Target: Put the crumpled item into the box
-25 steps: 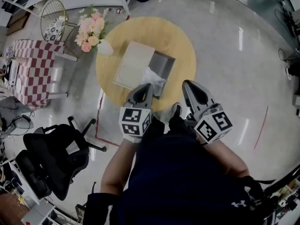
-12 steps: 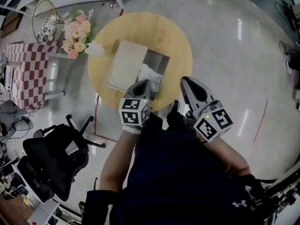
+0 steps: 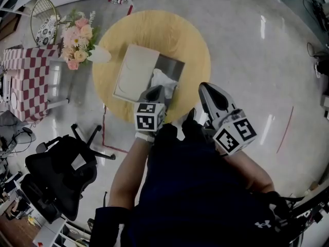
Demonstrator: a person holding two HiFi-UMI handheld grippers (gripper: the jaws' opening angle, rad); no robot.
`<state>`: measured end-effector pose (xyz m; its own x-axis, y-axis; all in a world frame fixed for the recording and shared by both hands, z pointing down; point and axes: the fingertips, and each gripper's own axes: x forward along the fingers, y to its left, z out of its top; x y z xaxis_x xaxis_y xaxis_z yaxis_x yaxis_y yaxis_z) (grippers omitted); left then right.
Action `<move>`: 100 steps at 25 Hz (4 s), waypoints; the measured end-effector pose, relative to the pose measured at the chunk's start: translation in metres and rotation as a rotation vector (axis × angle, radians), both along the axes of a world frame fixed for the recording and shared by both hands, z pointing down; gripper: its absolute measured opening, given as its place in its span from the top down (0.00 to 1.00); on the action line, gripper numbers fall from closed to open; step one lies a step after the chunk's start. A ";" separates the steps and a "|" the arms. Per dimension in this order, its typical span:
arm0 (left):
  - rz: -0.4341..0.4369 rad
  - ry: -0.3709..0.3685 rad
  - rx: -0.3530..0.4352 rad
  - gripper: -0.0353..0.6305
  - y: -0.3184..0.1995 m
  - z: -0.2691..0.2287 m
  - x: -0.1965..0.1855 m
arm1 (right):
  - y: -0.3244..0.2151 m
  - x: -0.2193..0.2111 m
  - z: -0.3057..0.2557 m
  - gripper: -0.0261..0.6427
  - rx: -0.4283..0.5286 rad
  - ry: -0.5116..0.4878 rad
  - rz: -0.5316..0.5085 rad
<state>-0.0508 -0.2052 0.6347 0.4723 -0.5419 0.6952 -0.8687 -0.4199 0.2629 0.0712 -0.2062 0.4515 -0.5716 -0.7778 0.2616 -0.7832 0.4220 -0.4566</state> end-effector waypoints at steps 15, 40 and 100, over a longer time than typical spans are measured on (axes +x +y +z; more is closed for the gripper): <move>-0.043 -0.022 -0.176 0.92 -0.007 0.041 -0.004 | -0.014 0.004 0.004 0.95 -0.016 0.001 0.003; -0.083 -0.058 -0.179 0.80 -0.011 0.039 -0.004 | -0.005 0.009 -0.004 0.95 -0.006 -0.001 0.023; -0.111 0.210 0.965 0.92 0.042 -0.415 -0.020 | 0.019 -0.058 -0.234 0.95 0.610 0.002 -0.106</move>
<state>-0.0707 -0.1637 0.2194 0.4475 -0.8801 -0.1588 -0.8911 -0.4539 0.0046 0.0127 -0.1873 0.2176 -0.6540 -0.7265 -0.2112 -0.7233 0.6822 -0.1068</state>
